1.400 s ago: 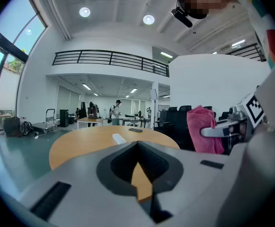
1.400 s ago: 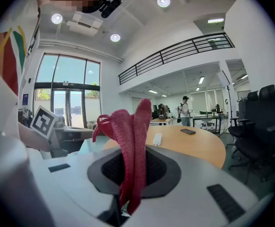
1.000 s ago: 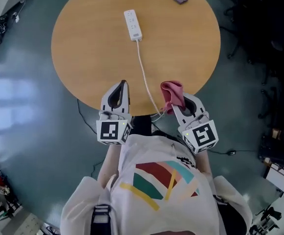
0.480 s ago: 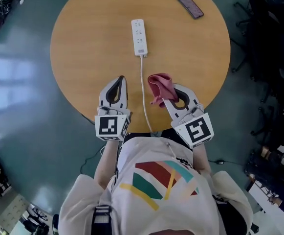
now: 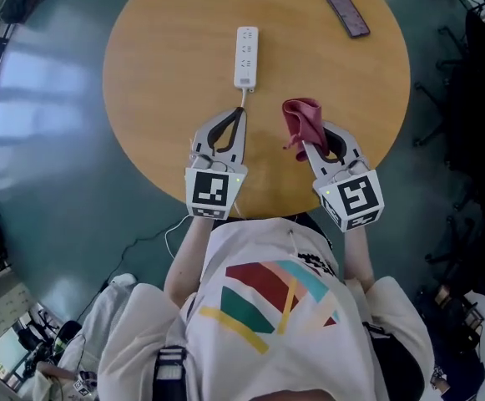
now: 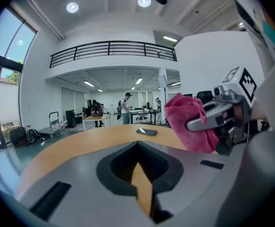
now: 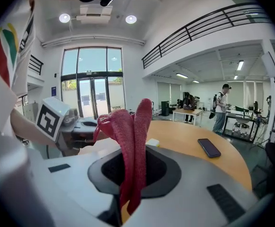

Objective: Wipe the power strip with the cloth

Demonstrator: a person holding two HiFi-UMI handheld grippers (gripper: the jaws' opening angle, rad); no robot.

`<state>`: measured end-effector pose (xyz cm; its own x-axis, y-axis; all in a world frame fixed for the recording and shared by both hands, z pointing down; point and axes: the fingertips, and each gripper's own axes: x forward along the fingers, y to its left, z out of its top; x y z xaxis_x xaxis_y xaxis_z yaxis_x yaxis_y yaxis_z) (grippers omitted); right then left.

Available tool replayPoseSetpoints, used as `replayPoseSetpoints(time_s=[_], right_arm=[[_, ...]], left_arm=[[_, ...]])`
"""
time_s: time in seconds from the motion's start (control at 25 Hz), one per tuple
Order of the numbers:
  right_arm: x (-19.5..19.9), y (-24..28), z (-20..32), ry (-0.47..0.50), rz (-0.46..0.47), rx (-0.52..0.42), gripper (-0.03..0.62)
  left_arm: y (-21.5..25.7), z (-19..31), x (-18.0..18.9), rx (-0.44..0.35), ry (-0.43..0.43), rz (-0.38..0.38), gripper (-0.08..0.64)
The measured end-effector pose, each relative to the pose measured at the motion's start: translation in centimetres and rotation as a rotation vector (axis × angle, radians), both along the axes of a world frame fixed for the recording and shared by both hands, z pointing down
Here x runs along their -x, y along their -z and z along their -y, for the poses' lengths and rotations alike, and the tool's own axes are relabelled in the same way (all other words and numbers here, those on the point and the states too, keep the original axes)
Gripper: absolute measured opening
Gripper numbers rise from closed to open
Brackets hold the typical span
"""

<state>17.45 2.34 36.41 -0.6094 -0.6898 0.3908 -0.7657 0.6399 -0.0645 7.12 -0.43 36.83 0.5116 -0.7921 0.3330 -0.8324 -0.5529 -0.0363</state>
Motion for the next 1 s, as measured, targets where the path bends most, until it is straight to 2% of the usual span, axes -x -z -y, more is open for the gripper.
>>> replayPoseSetpoints(time_s=[0.12,0.28,0.36,0.52,0.68,0.8,0.88,1.0], right_arm=[[-0.1,0.9,1.8,0.019,-0.026,-0.025,0.040],[0.4,-0.3,5.6,0.098,-0.139,-0.043,0.040],[2.1,-1.1,8.2,0.157,-0.225,-0.062,0.040],[6.3,-2.6,14.7,0.348,-0.449,-0.166,0.040],[8.9,-5.4,20.8,0.429,-0.613,-0.125,0.040],[10.7,-8.3,23.3,0.456,-0.726,-0.082,0.040],[11.4,-10.0,24.0,0.481,-0.773,-0.056,0.040],[12.3,-11.7,24.3,0.496,-0.827,-0.043,0.040]], left_arm=[[-2.5,0.8,-0.3,0.046,-0.009,0.034,0.028],[-8.5,2.5,-1.5,0.121,-0.043,0.137,0.028],[-10.6,3.1,-1.0,0.161,-0.049,0.169,0.028],[-13.0,4.1,0.0,0.271,-0.087,0.216,0.028],[-15.2,4.3,0.3,0.392,-0.116,0.181,0.028],[-15.1,4.3,0.6,0.373,-0.107,0.173,0.028],[-14.4,4.9,1.0,0.344,-0.058,0.176,0.028],[-14.4,5.5,2.1,0.368,-0.014,0.162,0.029]])
